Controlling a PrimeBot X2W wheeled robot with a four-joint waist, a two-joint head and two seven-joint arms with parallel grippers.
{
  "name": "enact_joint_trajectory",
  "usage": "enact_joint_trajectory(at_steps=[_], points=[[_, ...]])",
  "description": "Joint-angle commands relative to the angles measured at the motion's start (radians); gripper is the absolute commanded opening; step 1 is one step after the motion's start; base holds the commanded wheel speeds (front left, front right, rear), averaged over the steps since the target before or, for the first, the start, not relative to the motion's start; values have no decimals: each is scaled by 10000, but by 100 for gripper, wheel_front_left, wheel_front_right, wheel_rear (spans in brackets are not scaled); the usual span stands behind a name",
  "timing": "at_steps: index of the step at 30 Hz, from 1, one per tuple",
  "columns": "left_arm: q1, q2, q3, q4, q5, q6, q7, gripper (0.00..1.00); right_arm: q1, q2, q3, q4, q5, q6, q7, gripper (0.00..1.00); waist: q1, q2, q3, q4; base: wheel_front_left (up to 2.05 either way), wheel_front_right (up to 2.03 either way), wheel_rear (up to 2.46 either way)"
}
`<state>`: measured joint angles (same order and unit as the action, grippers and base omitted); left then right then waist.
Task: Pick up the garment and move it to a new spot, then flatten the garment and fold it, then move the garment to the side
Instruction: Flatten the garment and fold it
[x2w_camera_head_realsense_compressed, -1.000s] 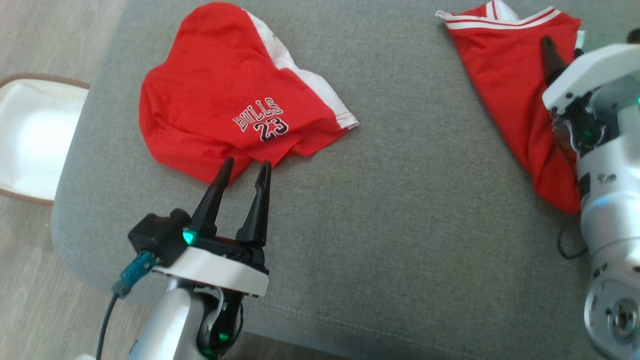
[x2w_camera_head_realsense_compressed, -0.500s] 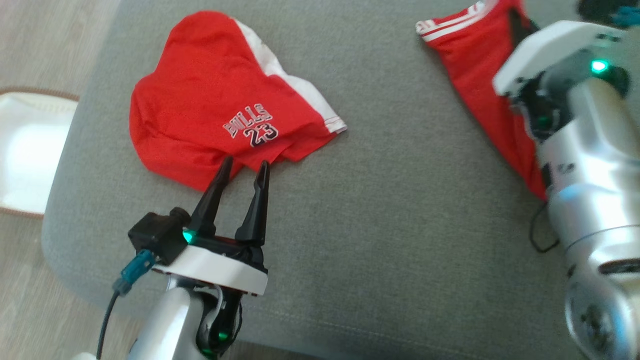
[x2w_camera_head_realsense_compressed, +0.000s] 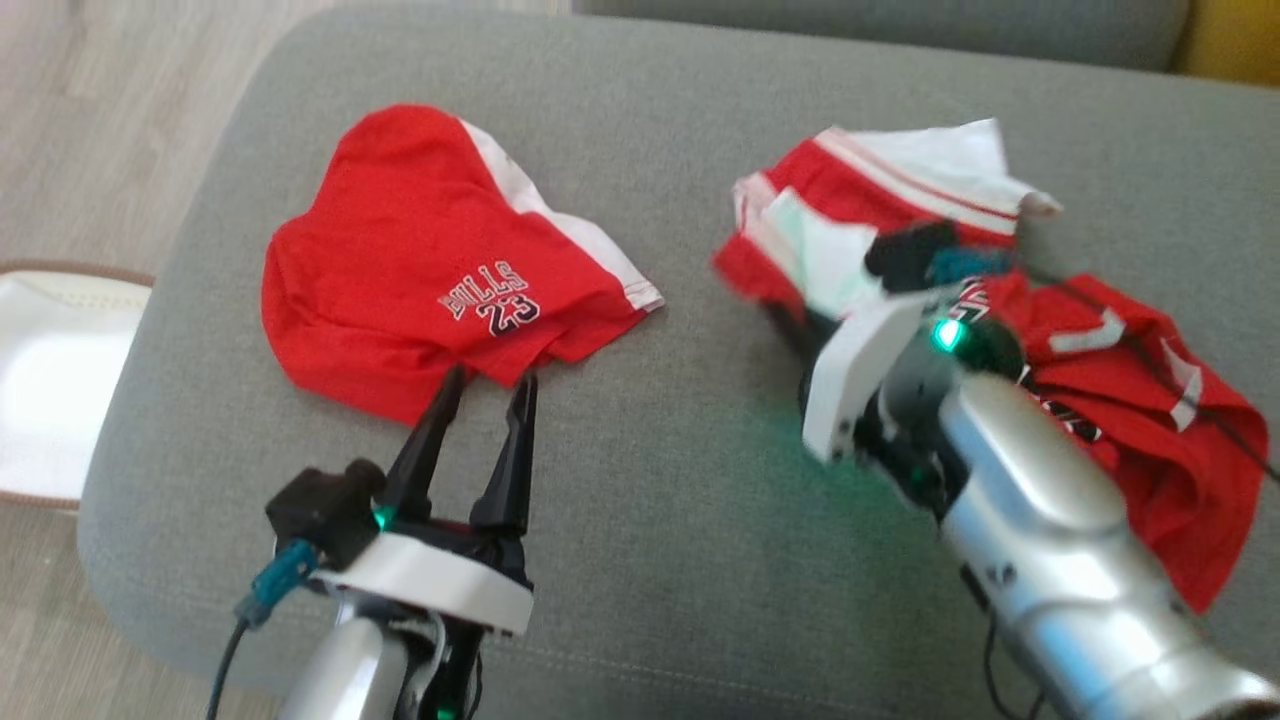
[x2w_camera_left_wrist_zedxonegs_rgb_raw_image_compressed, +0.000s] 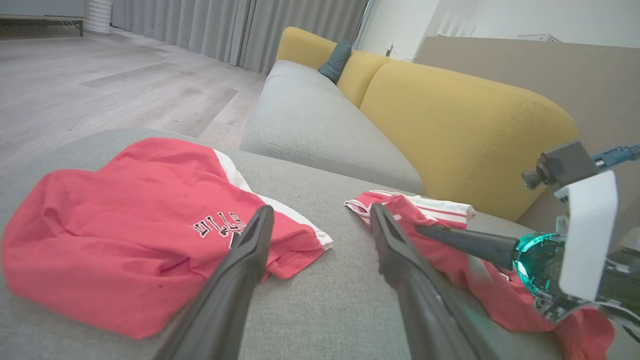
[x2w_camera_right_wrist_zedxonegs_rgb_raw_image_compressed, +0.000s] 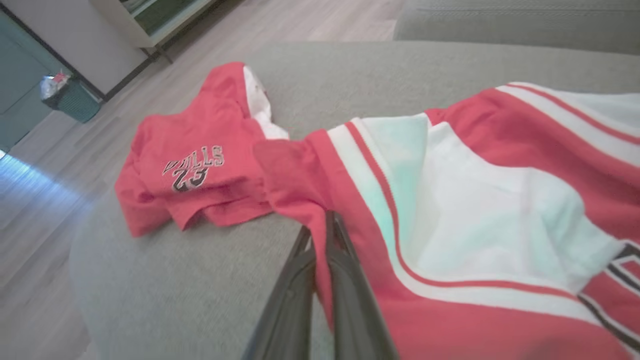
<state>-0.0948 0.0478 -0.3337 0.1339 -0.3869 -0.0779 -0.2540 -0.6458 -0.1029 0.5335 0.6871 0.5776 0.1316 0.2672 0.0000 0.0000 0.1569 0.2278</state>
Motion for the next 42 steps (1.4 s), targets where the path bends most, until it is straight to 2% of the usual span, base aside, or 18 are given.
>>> enact_joint_trajectory(at_steps=[1, 7, 14, 15, 16, 19, 23, 27, 31, 32, 38, 42], points=[[-122, 24, 424, -275, 120, 50, -78, 100, 99, 8, 329, -576, 227, -9, 165, 0, 0, 0, -196, -27, 0, 0, 0], [224, 24, 555, -238, 221, 102, -78, 100, 1473, -439, 1648, -1986, 1058, -9, 1293, 0, 0, 0, -683, -156, 0, 0, 0], [357, 24, 604, -337, 221, 164, -78, 100, 2423, -622, 2428, -3084, 1533, -9, 1822, 0, 0, 0, -814, -423, 0, 0, 0], [367, 24, 613, -344, 216, 171, -78, 100, 2478, -666, 2477, -3142, 1437, -9, 1752, 3, 0, 0, -821, -472, 0, 0, 0], [380, 24, 620, -346, 213, 175, -78, 100, 2526, -694, 2501, -3166, 1319, -9, 1635, 100, 0, 0, -834, -530, 0, 0, 0], [407, 24, 643, -346, 222, 181, -78, 100, 2620, -757, 2525, -3183, 947, -9, 1272, 100, 0, 0, -886, -727, 0, 0, 0], [433, 24, 783, -381, 239, 223, -78, 100, 2743, -886, 2042, -3153, 359, -9, 697, 100, 0, 0, -1016, -1104, 0, 0, 0], [419, 24, 937, -500, 273, 237, -78, 100, 3111, -957, 1023, -3246, -277, -9, 244, 100, 0, 0, -1112, -1532, 0, 0, 0], [383, 24, 1084, -649, 306, 247, -78, 100, 3669, -862, -523, -3643, -1187, -9, -544, 100, 0, 0, -1169, -2019, 0, 0, 0], [383, 24, 1084, -649, 306, 247, -78, 100, 3669, -862, -523, -3643, -1187, -9, -544, 100, 0, 0, -1169, -2019, 0, 0, 0], [272, 24, 1209, -856, 66, 271, -78, 100, 4991, -30, -2810, -4496, -2601, -9, -2170, 100, 0, 0, -1115, -2680, 0, 0, 0], [187, 24, 1180, -956, -87, 310, -78, 100, 5773, 417, -3933, -4899, -3451, -9, -3305, 100, 0, 0, -1022, -3008, 0, 0, 0]])
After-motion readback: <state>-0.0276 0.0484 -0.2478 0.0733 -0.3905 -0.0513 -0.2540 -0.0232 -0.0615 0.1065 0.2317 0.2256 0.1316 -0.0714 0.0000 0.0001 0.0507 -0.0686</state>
